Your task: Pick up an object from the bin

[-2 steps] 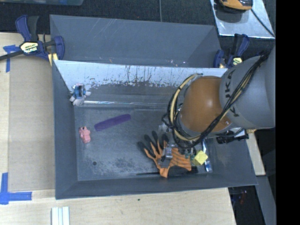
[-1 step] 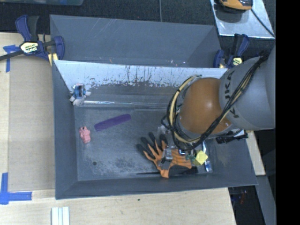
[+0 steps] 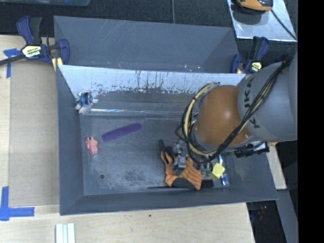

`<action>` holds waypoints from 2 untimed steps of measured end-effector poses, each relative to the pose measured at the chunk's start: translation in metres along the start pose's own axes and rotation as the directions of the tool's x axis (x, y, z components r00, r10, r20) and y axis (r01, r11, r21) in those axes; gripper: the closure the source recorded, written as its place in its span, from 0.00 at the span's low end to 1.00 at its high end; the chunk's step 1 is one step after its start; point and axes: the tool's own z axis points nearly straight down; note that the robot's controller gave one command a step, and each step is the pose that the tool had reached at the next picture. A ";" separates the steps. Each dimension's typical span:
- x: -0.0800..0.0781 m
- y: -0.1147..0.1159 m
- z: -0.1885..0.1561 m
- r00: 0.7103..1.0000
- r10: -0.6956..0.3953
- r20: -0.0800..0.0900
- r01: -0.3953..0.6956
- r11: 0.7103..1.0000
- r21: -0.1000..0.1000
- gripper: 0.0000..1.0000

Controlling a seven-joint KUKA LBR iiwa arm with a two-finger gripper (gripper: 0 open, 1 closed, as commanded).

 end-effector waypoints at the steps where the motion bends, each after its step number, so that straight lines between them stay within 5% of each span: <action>1: 0.000 0.000 0.000 1.000 0.001 0.000 -0.001 1.000 0.000 1.00; 2: 0.000 0.000 -0.007 1.000 0.000 0.002 0.000 1.000 0.000 1.00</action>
Offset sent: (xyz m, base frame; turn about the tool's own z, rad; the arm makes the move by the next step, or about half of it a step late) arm 0.0000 0.0000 0.0096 0.0005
